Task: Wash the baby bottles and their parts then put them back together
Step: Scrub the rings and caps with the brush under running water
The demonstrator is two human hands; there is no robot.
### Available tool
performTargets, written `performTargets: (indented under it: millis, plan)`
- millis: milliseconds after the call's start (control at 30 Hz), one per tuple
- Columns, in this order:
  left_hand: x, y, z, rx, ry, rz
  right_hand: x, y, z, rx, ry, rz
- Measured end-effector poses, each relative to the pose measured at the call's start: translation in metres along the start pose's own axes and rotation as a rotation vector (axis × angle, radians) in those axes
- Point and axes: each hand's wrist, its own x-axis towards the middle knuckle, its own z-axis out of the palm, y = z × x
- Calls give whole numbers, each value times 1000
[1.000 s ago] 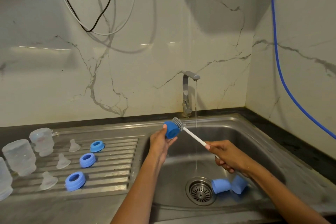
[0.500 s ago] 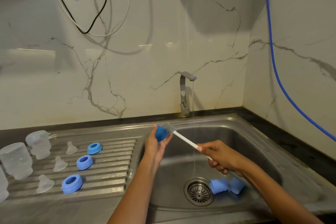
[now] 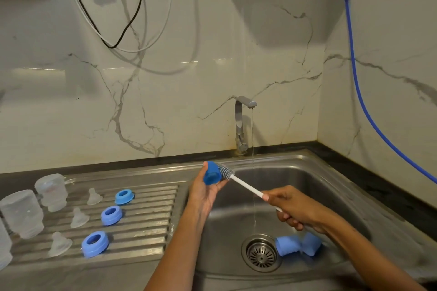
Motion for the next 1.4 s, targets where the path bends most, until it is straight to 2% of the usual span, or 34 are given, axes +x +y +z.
performTargets:
  millis: [200, 400, 500, 667, 767, 1000, 1133, 1233, 1333, 1400]
  plan:
    - [-2, -11, 0, 115, 39, -18, 11, -2, 9, 21, 172, -63]
    - [3, -6, -13, 139, 159, 22, 4, 2, 5, -7, 128, -99]
    - [5, -4, -13, 160, 133, 44, 4, 3, 7, -56, 170, -133]
    - [4, -4, -12, 410, 25, 128, 9, 1, 8, -85, 247, -152]
    - [3, -4, -10, 476, 19, 164, 11, -1, 8, -107, 266, -140]
    - [0, -1, -16, 707, 97, 303, 0, 5, -7, -14, 121, -68]
    - [-4, -9, -11, 820, 8, 314, 5, 1, 4, -9, 186, -79]
    - [-4, -6, -11, 765, 24, 295, 5, -3, 5, 39, 165, -52]
    - [-2, 3, -15, 591, 86, 262, -2, -4, -3, 91, 85, -24]
    - [-3, 5, -17, 512, 44, 211, -4, -4, -2, 92, 68, -11]
